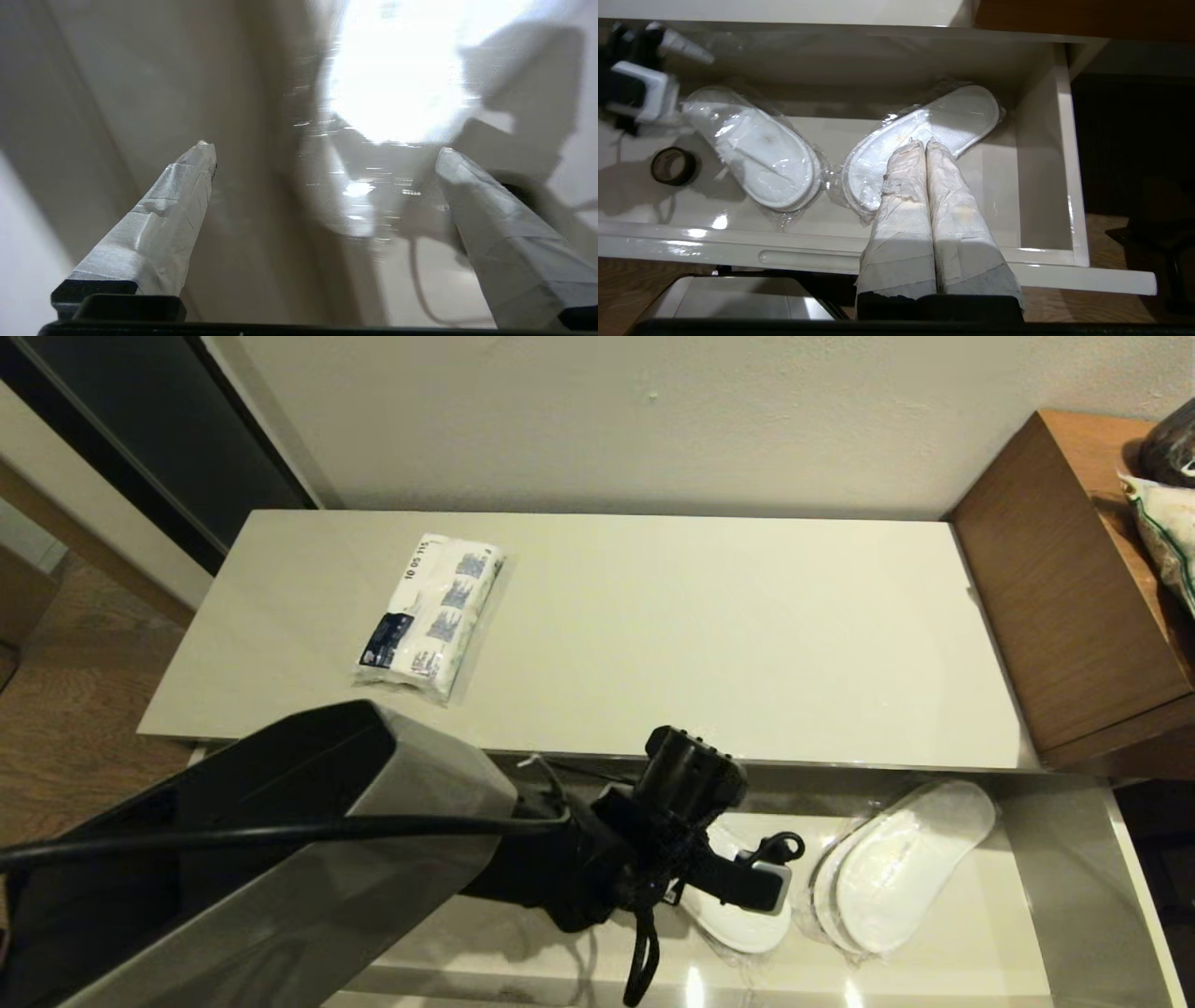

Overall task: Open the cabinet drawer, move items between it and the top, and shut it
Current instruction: Take out the disposable slippers from the drawer

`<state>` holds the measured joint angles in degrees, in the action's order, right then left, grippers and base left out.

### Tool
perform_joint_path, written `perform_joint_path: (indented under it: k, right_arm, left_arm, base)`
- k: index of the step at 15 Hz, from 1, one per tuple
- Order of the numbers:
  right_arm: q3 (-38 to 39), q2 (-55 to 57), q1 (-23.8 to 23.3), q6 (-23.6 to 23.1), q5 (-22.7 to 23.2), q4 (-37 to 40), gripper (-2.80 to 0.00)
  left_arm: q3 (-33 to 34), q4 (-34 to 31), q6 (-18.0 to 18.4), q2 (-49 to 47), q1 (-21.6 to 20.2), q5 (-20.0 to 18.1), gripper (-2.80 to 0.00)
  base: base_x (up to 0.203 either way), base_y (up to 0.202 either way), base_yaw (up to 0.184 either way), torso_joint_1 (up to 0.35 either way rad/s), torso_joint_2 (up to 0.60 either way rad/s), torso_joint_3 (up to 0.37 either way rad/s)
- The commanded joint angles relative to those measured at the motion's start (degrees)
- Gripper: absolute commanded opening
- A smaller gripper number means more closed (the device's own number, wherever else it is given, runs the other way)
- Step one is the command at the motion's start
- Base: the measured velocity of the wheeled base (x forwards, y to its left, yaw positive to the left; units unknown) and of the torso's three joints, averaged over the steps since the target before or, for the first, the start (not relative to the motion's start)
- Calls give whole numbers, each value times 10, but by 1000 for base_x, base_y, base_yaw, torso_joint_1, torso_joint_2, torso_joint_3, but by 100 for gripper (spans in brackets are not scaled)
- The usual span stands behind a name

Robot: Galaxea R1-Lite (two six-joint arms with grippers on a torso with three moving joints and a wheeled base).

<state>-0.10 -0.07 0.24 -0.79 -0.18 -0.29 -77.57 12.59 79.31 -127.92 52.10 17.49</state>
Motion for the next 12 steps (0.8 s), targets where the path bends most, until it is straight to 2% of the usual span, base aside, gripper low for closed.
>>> perform_joint_path:
  k: [1,3,6,12]
  right_arm:
    - [0,1,0,0,0,0,-280]
    - [0,1,0,0,0,0,-280]
    - [0,1,0,0,0,0,-280]
    - [0,1,0,0,0,-1,-280]
  left_arm:
    - [39,1,2,24,11,1,0]
    - [80,3,-4,35,24,1,0]
    - [125,-1,-43,60,54,2,0]
    - [140,-35,-111,88,98,7,0]
  base:
    - [0,0,0,0,0,0]
    - [0,0,0,0,0,0]
    - [0,0,0,0,0,0]
    - [0,0,0,0,0,0]
